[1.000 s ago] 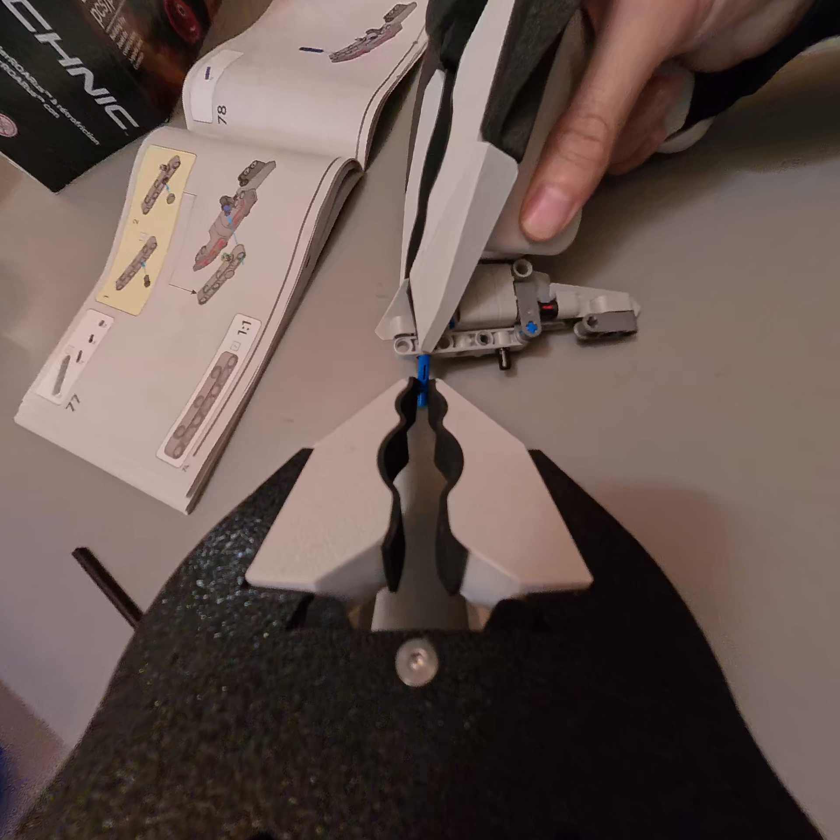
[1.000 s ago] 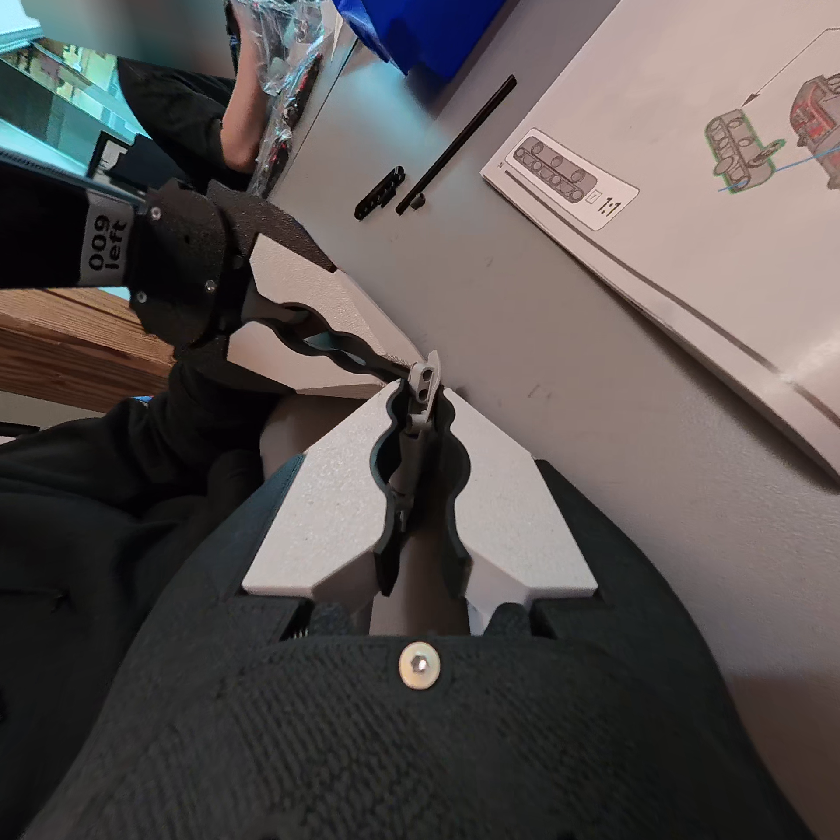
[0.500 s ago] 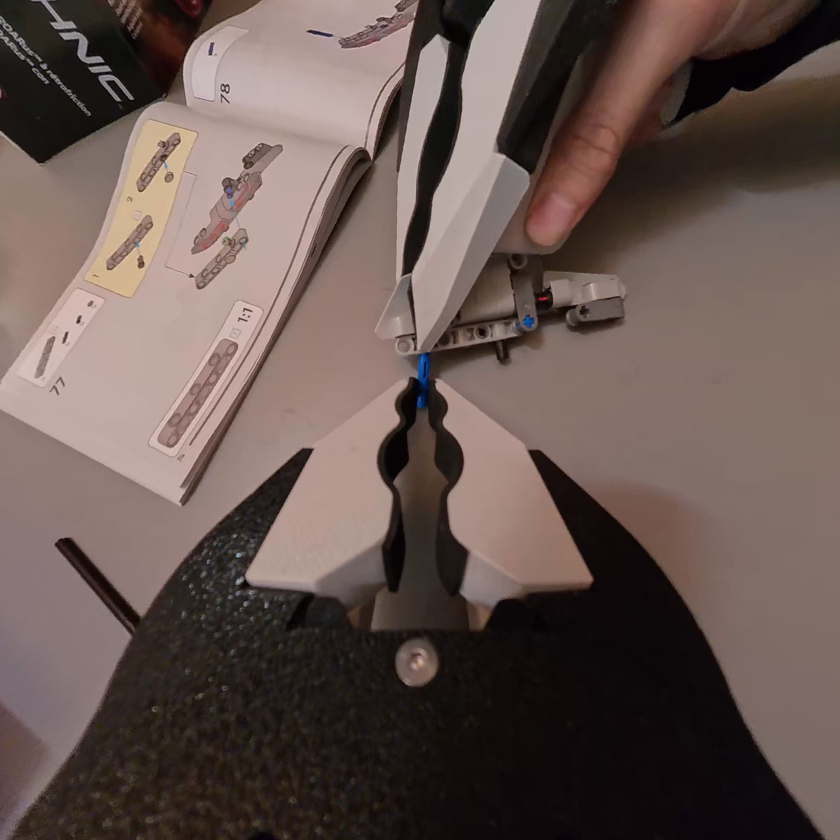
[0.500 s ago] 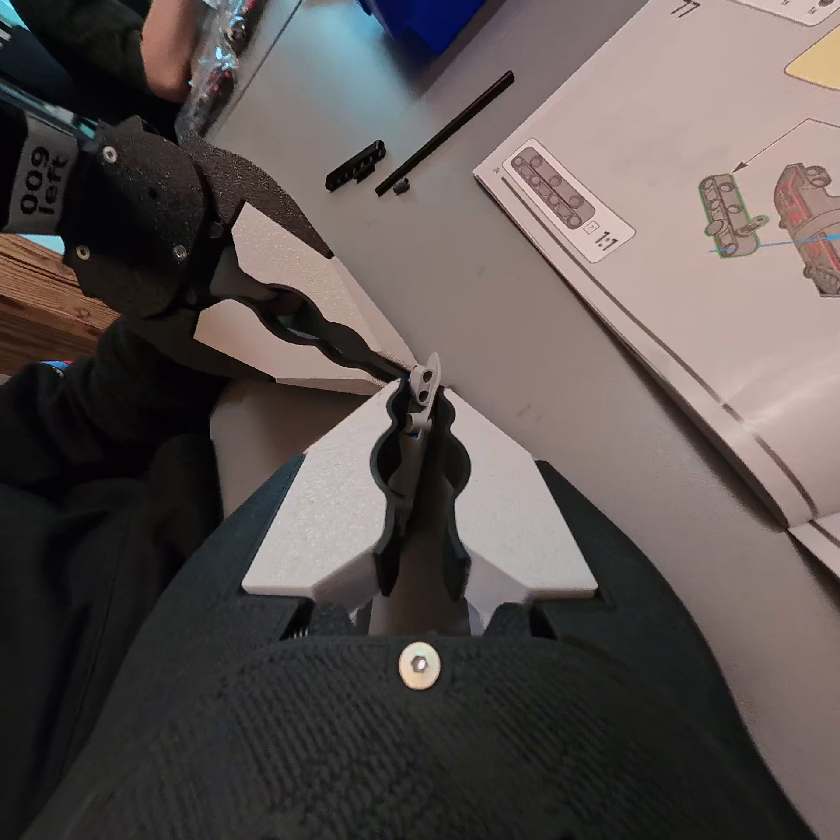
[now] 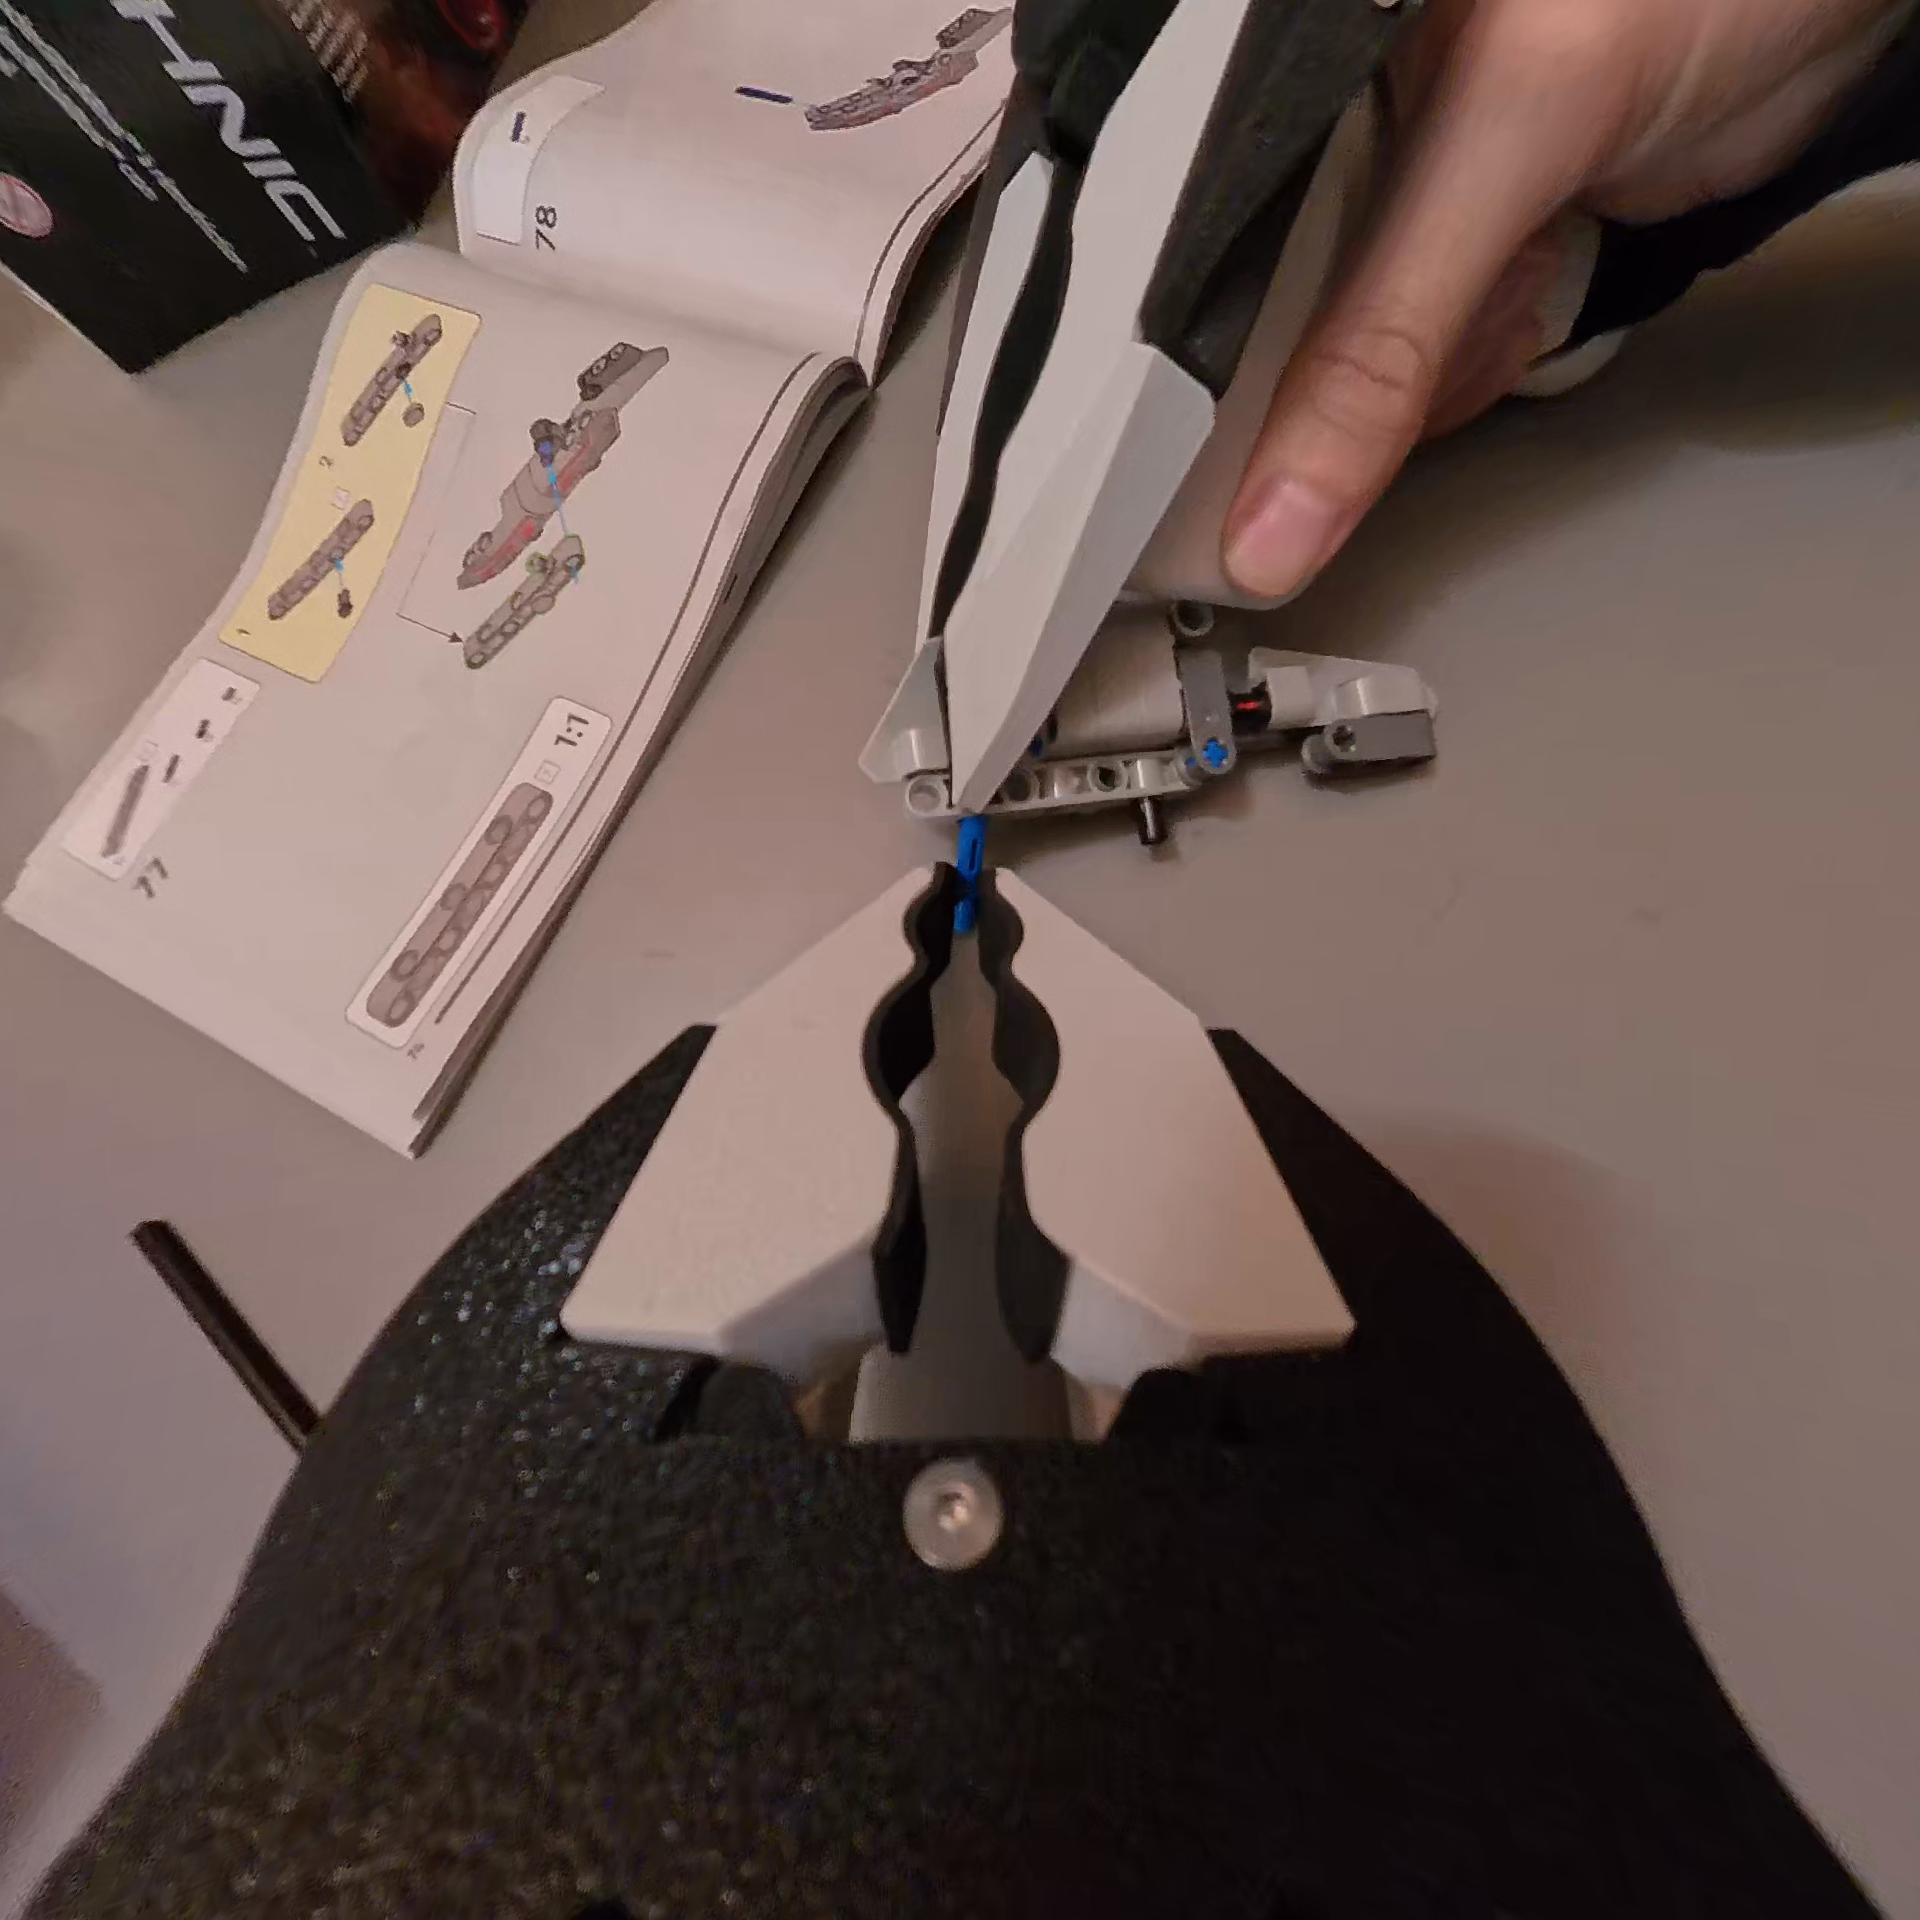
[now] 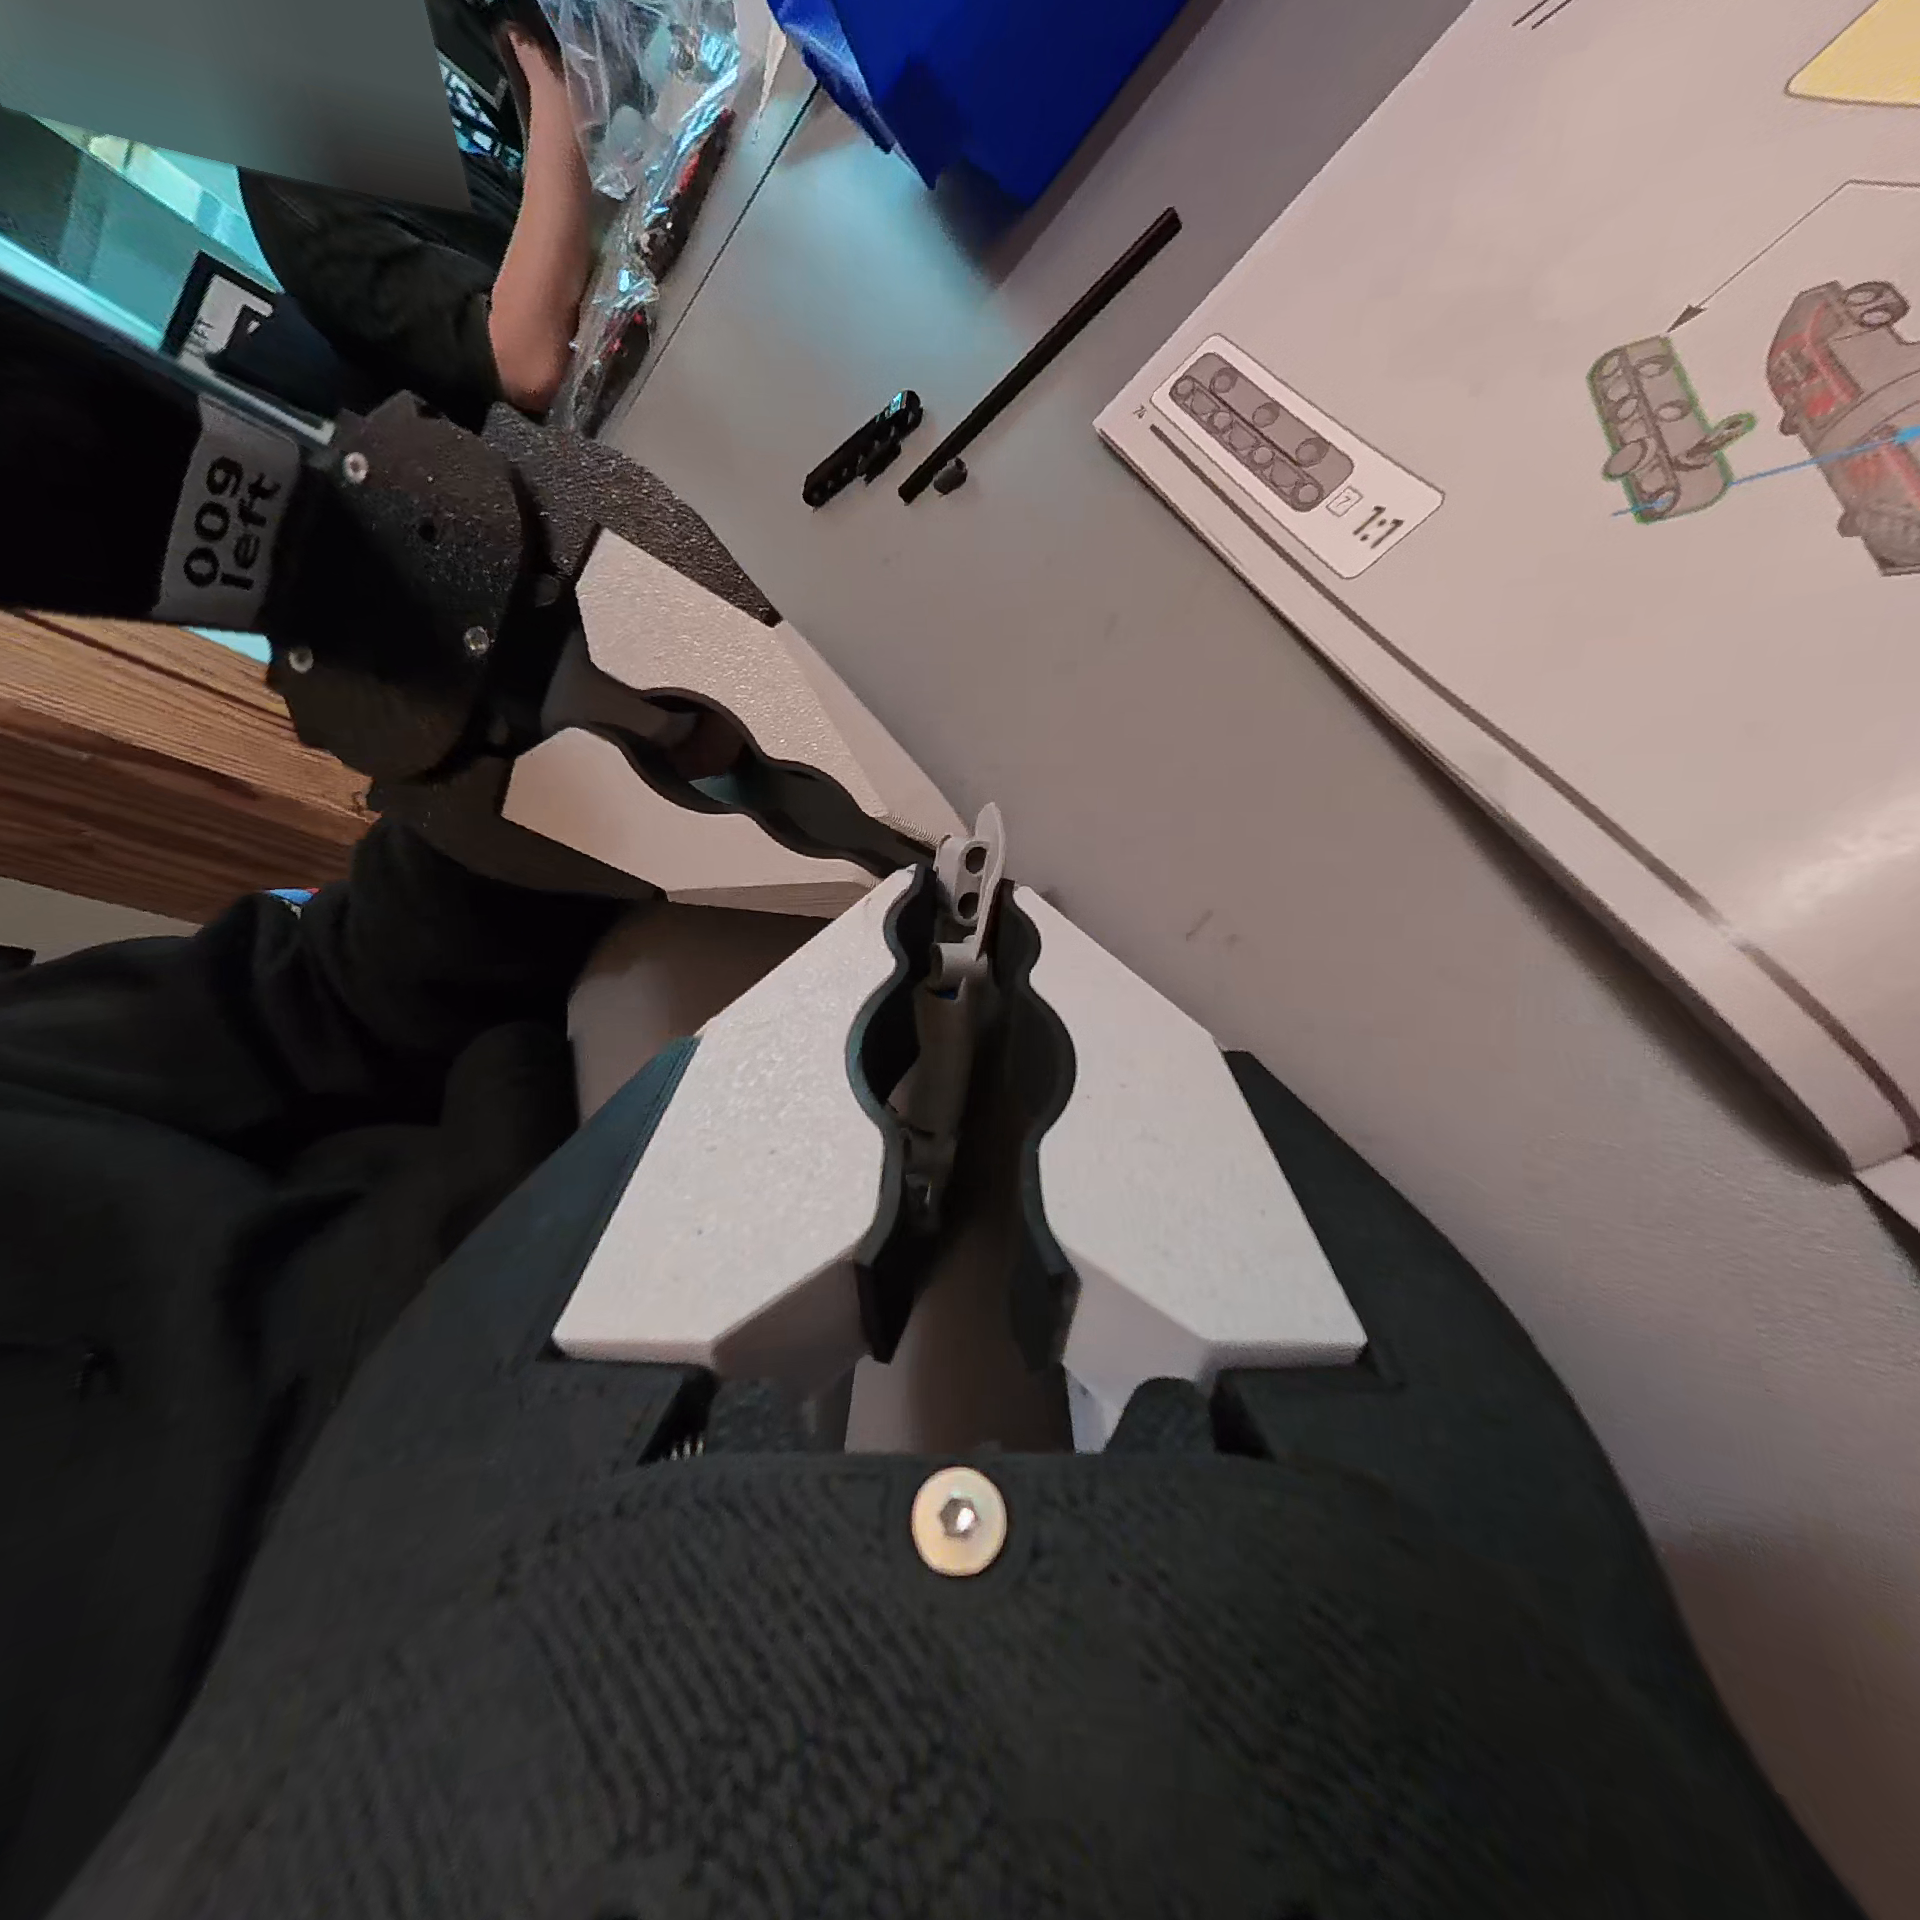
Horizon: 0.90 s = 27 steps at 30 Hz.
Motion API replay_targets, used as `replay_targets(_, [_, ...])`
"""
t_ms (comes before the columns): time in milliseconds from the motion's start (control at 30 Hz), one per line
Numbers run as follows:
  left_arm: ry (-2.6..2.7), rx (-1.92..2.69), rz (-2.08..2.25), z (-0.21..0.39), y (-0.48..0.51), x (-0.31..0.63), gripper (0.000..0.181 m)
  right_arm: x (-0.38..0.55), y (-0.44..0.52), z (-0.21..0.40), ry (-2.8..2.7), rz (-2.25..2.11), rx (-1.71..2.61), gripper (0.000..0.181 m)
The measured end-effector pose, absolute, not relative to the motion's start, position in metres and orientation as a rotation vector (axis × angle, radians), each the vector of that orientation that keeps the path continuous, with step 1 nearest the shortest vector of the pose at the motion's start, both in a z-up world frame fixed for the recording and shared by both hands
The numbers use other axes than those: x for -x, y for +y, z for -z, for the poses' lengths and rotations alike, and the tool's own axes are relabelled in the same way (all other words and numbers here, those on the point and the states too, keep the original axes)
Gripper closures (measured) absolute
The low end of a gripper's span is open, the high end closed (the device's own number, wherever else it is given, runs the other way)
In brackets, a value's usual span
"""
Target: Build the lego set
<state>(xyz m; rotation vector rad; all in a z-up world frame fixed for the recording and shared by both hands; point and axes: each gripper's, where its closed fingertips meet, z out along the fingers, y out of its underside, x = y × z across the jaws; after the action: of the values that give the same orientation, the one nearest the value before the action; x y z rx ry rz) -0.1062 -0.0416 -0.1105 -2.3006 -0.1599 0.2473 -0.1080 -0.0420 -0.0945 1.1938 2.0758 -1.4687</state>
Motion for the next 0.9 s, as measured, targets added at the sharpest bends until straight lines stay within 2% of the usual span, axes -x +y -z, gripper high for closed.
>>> replay_targets(567, [-0.214,2.305,-0.160,0.1125,-0.0455,0.1024,0.180,0.1067,-0.0401,0.1031,2.247,1.363,-1.289,0.170])
replay_targets(900, [-0.246,2.302,-0.190,0.1122,-0.0452,0.1044,0.180,0.1100,-0.0410,0.1031,2.062,1.374,-1.365,0.171])
